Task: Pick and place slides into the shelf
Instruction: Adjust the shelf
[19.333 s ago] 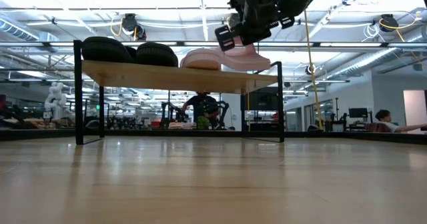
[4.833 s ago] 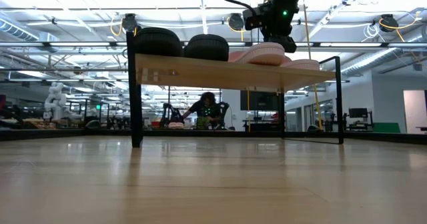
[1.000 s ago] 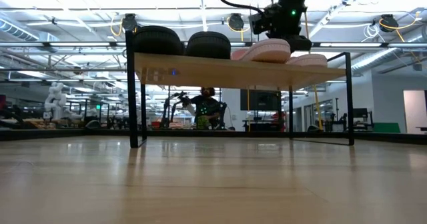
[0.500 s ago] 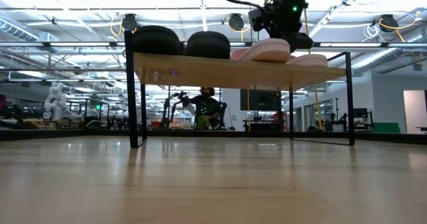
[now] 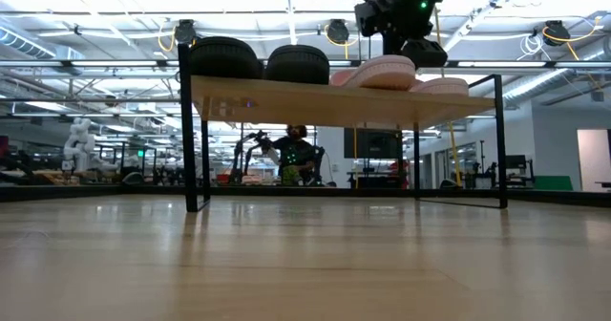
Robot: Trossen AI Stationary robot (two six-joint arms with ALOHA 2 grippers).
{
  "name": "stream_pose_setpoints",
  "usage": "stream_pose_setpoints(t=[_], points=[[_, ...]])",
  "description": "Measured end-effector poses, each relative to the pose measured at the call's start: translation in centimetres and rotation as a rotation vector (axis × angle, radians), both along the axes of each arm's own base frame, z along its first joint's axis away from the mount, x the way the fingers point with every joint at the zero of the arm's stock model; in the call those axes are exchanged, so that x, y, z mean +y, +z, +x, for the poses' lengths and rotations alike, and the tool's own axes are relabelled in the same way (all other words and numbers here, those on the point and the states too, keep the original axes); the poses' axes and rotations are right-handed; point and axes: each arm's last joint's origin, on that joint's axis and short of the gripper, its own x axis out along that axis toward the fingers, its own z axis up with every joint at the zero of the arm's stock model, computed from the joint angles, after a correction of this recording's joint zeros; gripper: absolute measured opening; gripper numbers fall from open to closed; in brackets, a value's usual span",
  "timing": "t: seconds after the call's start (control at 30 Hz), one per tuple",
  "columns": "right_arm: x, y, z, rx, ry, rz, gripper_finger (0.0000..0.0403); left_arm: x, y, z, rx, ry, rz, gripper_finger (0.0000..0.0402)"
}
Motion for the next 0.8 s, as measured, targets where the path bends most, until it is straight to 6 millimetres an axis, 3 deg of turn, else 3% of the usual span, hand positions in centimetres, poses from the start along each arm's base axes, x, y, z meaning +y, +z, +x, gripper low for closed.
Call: stream_pose_setpoints(t=[0.37,0.8], points=[[2.9,0.0,-0.3,-0.011,0.036,-0.021,0.0254,0.0,0.0,0.0,0.001,-0.001,0.002,0.0113],[8.4,0.1,-3.2,-0.059,0.005,-0.051,0.0254,0.0,0.0,0.0,-0.010,0.003,-0.016,0.0113]])
